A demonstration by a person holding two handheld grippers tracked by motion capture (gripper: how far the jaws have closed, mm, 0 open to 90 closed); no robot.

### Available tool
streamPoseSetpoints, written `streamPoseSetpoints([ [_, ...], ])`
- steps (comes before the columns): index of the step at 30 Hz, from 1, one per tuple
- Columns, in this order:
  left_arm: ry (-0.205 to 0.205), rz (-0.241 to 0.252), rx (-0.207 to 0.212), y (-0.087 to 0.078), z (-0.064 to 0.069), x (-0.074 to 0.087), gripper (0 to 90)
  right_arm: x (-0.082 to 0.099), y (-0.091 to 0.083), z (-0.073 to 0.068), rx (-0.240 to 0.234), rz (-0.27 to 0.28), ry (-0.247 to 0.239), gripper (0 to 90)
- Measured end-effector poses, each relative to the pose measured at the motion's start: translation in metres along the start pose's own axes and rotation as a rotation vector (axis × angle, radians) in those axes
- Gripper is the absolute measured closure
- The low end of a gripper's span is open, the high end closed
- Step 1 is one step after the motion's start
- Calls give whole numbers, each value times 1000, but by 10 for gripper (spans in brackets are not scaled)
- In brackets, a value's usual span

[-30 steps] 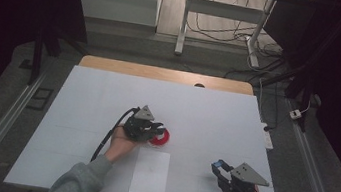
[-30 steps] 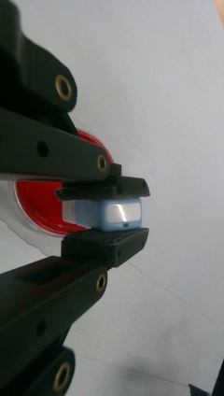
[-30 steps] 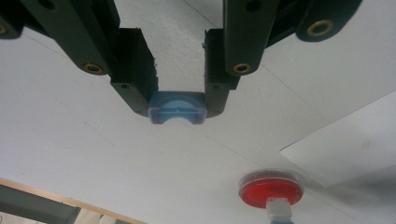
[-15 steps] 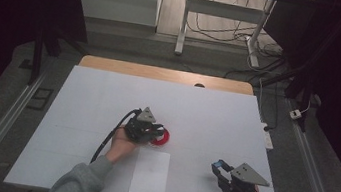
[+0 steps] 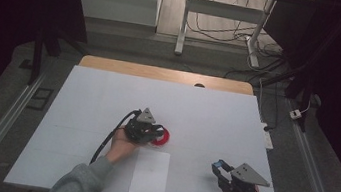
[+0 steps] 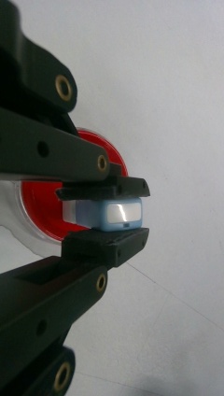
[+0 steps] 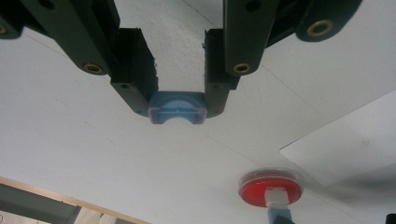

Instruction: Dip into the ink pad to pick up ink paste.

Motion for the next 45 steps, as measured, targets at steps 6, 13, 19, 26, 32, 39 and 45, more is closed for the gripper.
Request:
streamPoseSetpoints([
  [6,17,-28,-8,3,1,2,759,0,0,0,-2,1,-1,652],
  [13,27,-46,-13,4,2,1,761,0,1,-1,-1,-1,-1,652],
  [19,28,-65,-13,5,2,0,762,0,1,-1,-3,-3,-1,652],
  [26,60,-75,-36,6,4,-1,763,0,1,0,-2,1,0,652],
  [32,56,-67,-33,5,4,1,763,-1,0,0,1,3,-2,652],
  [39,44,-52,-27,5,4,1,762,-1,0,-1,3,4,-4,652],
  [45,39,-44,-28,5,4,2,762,-1,0,0,2,8,-2,652],
])
Point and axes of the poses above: each handheld gripper's, and its own axes: y roughly forward along the jaws, x roughly out of its underside, z roughly to its right, the point moved 9 cm from there along y, roughly forward along the jaws, and after that the axes turned 15 degrees about y, right-handed, at the moved point
